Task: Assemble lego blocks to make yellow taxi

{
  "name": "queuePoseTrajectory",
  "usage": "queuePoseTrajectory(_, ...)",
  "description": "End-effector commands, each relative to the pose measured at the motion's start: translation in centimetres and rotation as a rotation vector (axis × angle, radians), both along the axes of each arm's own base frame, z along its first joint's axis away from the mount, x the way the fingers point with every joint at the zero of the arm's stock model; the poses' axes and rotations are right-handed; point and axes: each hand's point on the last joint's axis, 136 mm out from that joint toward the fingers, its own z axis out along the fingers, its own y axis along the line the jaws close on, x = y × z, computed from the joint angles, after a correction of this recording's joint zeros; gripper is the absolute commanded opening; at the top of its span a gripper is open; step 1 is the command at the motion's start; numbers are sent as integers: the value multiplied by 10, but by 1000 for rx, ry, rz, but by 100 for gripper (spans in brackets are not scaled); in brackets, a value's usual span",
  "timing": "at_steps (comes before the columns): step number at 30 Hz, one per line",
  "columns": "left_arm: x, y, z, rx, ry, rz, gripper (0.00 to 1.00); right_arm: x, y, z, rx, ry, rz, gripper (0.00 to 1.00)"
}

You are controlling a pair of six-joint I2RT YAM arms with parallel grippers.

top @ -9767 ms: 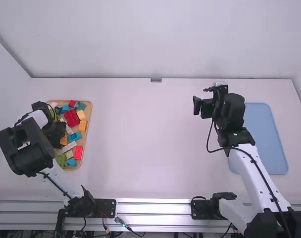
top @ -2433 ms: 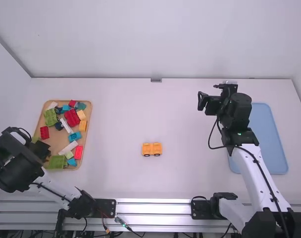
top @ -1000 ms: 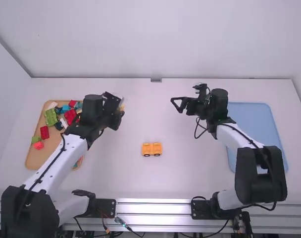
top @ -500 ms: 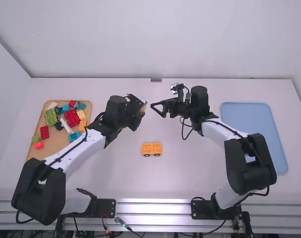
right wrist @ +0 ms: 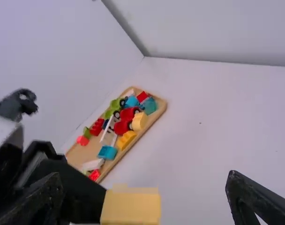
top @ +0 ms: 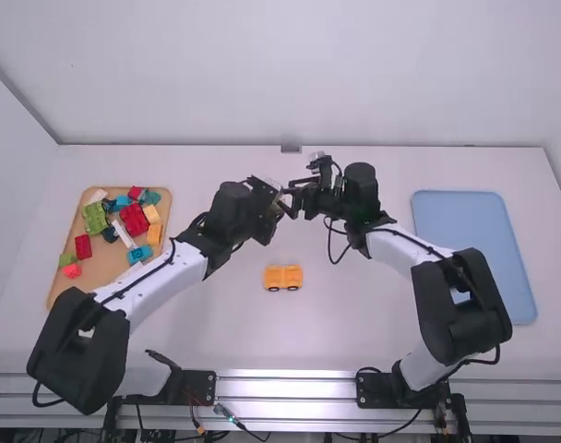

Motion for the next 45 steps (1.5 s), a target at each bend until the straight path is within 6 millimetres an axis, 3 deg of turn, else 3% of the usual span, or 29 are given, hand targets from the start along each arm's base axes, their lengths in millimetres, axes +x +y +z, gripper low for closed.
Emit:
queuePoseTrajectory(1, 4, 0, 3, 13, -4, 50, 1, -3, -3, -13, 2, 42, -7, 91)
queuePoseTrajectory(14, 7, -5, 13, -42, -19, 59, 1, -14, -4, -19, 33, 58, 6, 85)
queuePoseTrajectory(18, 1, -18, 17, -91, -11, -14, 1, -14, -3, -18, 39, 61, 9, 75)
queuePoseTrajectory(23, 4, -16, 19, -88, -21, 3, 1, -15, -3, -19, 38, 68, 12, 65)
queuePoseTrajectory(32, 4, -16, 19, -100, -16, 8, 1, -23, 9, -17, 37, 60, 37, 59)
queuePoseTrajectory(38, 4, -16, 19, -100, -16, 9, 2, -25, 13, -15, 43, 48, 50, 44)
queuePoseTrajectory(45, 5, -16, 21, -103, -25, 11, 2, -27, 14, -15, 43, 49, 57, 36)
